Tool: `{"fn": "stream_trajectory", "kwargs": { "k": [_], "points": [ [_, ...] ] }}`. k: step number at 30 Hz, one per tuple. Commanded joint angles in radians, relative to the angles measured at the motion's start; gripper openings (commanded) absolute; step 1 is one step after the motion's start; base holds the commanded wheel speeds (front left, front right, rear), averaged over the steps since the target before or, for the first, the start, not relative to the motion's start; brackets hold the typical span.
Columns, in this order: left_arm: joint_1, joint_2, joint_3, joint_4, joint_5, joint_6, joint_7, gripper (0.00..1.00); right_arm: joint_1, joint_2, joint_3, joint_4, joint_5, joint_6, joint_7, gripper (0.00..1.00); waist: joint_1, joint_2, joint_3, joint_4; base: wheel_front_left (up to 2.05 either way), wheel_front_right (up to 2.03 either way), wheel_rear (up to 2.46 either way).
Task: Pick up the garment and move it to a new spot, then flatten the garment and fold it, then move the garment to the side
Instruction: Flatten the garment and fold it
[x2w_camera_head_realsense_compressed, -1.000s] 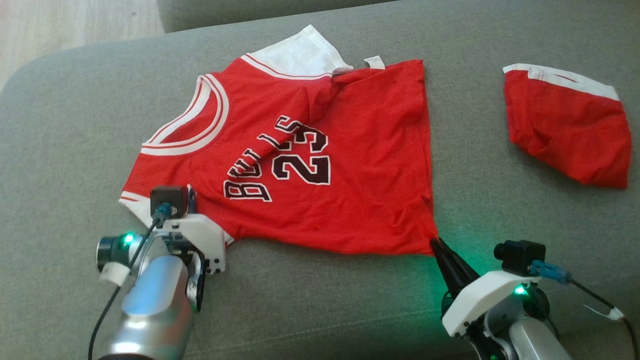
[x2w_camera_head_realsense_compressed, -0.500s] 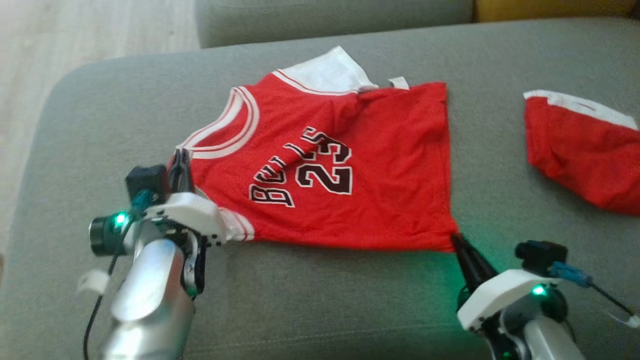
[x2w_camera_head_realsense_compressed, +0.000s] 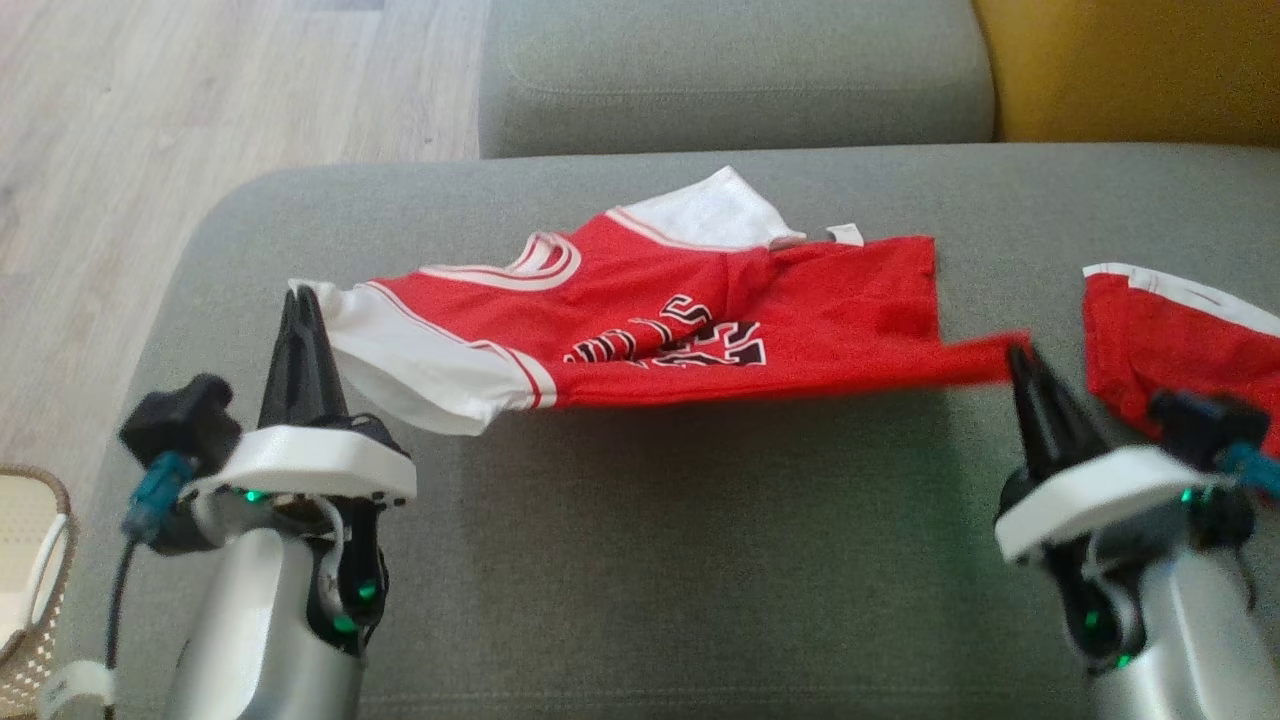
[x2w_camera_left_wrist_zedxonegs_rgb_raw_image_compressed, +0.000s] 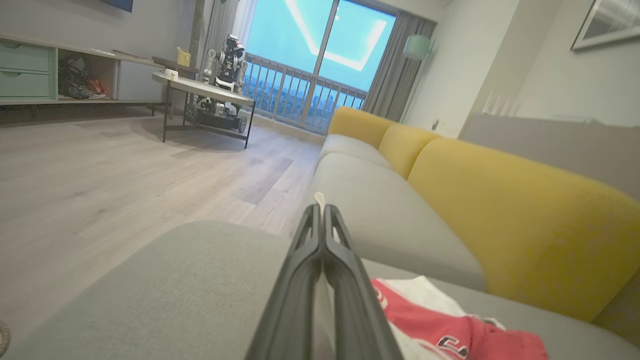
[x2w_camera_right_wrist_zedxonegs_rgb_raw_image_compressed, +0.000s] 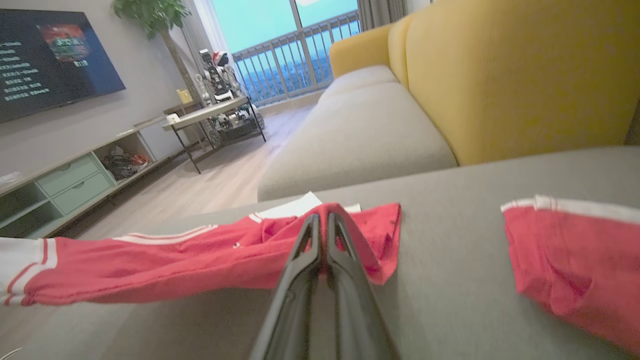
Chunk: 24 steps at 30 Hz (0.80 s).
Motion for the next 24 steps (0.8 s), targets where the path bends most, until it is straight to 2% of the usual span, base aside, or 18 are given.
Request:
{"fn": "stream_trajectory", "kwargs": {
  "k": [1, 4, 7, 12, 15, 19, 24],
  "points": [
    [-0.042, 0.012, 0.040, -0.051, -0.012, -0.002, -0.007, 0.00, -0.069, -0.001, 0.017, -0.054, -0.009, 0.000, 0.005, 0.00, 0.0001, -0.0001, -0.005, 0.000, 0.00, 0.00, 0.00],
    [-0.042, 0.008, 0.050, -0.146, -0.071, 0.005, 0.006, 0.00, -0.109, -0.018, 0.016, -0.133, -0.029, 0.000, 0.048, 0.00, 0.0001, -0.0001, -0.018, -0.004, 0.00, 0.00, 0.00],
    [-0.061, 0.005, 0.066, -0.248, -0.134, 0.030, 0.026, 0.00, -0.159, -0.049, 0.019, -0.213, -0.041, 0.000, 0.089, 0.00, 0.0001, -0.0001, -0.032, -0.008, 0.00, 0.00, 0.00],
    [-0.121, 0.003, 0.087, -0.411, -0.257, 0.099, 0.057, 0.00, -0.254, -0.098, 0.029, -0.340, -0.044, 0.000, 0.151, 0.00, 0.0001, -0.0001, -0.057, -0.012, 0.00, 0.00, 0.00],
    [-0.171, 0.003, 0.076, -0.503, -0.339, 0.153, 0.051, 0.00, -0.305, -0.119, 0.046, -0.400, -0.001, 0.000, 0.185, 0.00, 0.0001, -0.0001, -0.075, -0.016, 0.00, 0.00, 0.00],
    [-0.243, 0.002, 0.046, -0.597, -0.373, 0.212, 0.046, 0.00, -0.366, -0.163, 0.053, -0.470, 0.004, 0.000, 0.231, 0.00, 0.0001, -0.0001, -0.083, -0.020, 0.00, 0.00, 0.00],
    [-0.347, 0.013, 0.038, -0.621, -0.375, 0.253, 0.105, 0.00, -0.423, -0.165, 0.052, -0.525, 0.024, 0.000, 0.315, 0.00, 0.0001, -0.0001, -0.075, -0.026, 0.00, 0.00, 0.00]
  ]
}}
